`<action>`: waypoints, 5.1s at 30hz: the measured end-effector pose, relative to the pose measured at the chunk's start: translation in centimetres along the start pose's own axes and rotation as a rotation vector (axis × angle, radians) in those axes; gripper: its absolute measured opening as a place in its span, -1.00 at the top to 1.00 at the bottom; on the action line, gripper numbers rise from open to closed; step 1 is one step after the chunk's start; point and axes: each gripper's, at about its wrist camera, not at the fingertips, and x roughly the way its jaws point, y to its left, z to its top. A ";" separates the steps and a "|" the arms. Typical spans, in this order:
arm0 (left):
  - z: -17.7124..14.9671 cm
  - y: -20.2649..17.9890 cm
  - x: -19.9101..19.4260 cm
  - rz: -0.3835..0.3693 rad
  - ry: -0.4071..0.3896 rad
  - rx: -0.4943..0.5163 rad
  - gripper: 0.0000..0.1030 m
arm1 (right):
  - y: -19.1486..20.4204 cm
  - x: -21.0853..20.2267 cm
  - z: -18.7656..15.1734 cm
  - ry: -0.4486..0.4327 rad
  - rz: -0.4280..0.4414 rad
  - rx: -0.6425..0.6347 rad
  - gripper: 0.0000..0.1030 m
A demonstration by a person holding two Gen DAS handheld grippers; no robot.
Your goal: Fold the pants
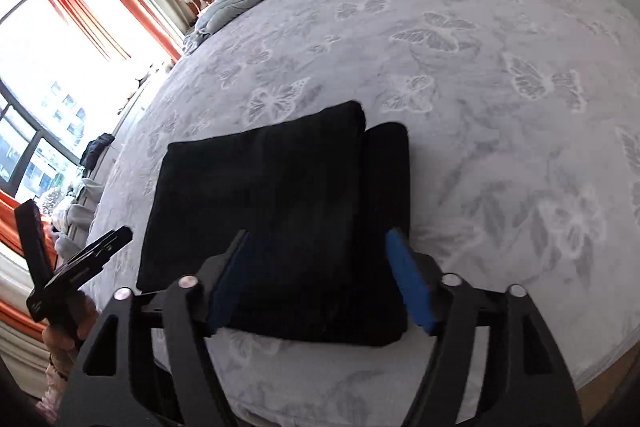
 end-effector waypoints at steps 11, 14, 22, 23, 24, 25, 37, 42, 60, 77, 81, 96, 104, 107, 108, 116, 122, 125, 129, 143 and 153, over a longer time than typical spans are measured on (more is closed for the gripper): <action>-0.7 -1.2 0.8 0.009 0.032 0.026 -0.52 | 3.8 3.0 -4.2 -0.002 -0.125 -0.170 0.18; -0.9 -1.0 1.6 0.032 0.062 0.014 -0.51 | 3.6 0.3 -2.3 -0.067 -0.022 -0.082 0.50; -1.5 -1.1 1.8 0.068 0.056 0.054 -0.55 | -0.4 2.8 -2.9 -0.003 -0.052 0.009 0.35; -1.5 -1.1 1.8 0.068 0.059 0.055 -0.55 | -0.5 2.2 -2.6 0.000 -0.022 0.043 0.22; -1.5 -1.0 1.7 0.073 0.059 0.055 -0.55 | -0.6 1.6 -2.3 -0.005 0.012 0.074 -0.13; -1.5 -0.8 1.6 0.075 0.056 0.053 -0.55 | -0.8 1.1 -2.0 -0.011 0.062 0.105 -0.36; -0.8 3.1 -0.3 0.076 0.027 -0.054 -0.55 | -2.3 4.6 0.6 0.045 0.270 0.351 0.59; 0.2 5.8 -2.4 0.078 -0.007 -0.122 -0.55 | 8.2 2.9 5.3 0.000 0.289 0.124 0.64; -0.5 27.4 -12.2 0.397 -0.223 -0.756 -0.56 | 44.3 19.5 -0.3 0.331 0.511 -0.366 0.73; 2.0 9.4 -3.4 -0.132 0.020 -0.391 -0.57 | -1.6 1.6 -4.3 -0.026 0.139 0.293 0.36; 1.7 2.8 -0.7 -0.151 0.074 -0.271 -0.57 | -0.4 0.5 -1.7 -0.053 0.135 0.233 -0.24; 1.9 -4.0 2.3 -0.060 0.078 -0.053 -0.57 | 0.5 0.8 0.7 -0.137 -0.080 -0.002 0.76; 0.6 -3.3 2.7 0.007 0.096 -0.043 -0.57 | -1.8 -0.4 -0.5 -0.134 -0.105 0.069 -0.06; 0.1 -3.0 2.6 0.029 0.090 -0.029 -0.57 | -0.7 -0.8 -0.1 -0.125 -0.109 0.025 -0.16; 0.0 -2.9 2.6 0.036 0.092 -0.027 -0.57 | -0.3 -0.5 0.2 -0.120 -0.095 0.014 -0.16; -0.5 -3.2 2.2 0.046 0.084 -0.002 -0.58 | 1.0 4.9 5.6 -0.077 -0.136 -0.035 -0.50; -0.3 -3.3 2.7 0.060 0.102 0.016 -0.66 | 0.2 6.8 7.8 -0.039 -0.065 -0.020 0.92; -0.4 -3.2 3.0 0.045 0.113 0.012 -0.67 | -0.4 6.7 7.6 -0.053 -0.089 -0.031 0.83; -0.5 -3.5 3.6 0.043 0.122 0.018 -0.67 | -1.6 5.6 5.6 -0.031 -0.059 0.043 0.22; -1.3 -5.0 3.1 0.029 0.122 0.027 -0.67 | 1.7 -0.5 -1.6 -0.094 0.014 -0.029 0.72; -2.0 -3.5 3.2 -0.110 0.174 -0.051 -0.67 | -1.2 -1.5 -2.3 -0.145 -0.119 0.075 -0.70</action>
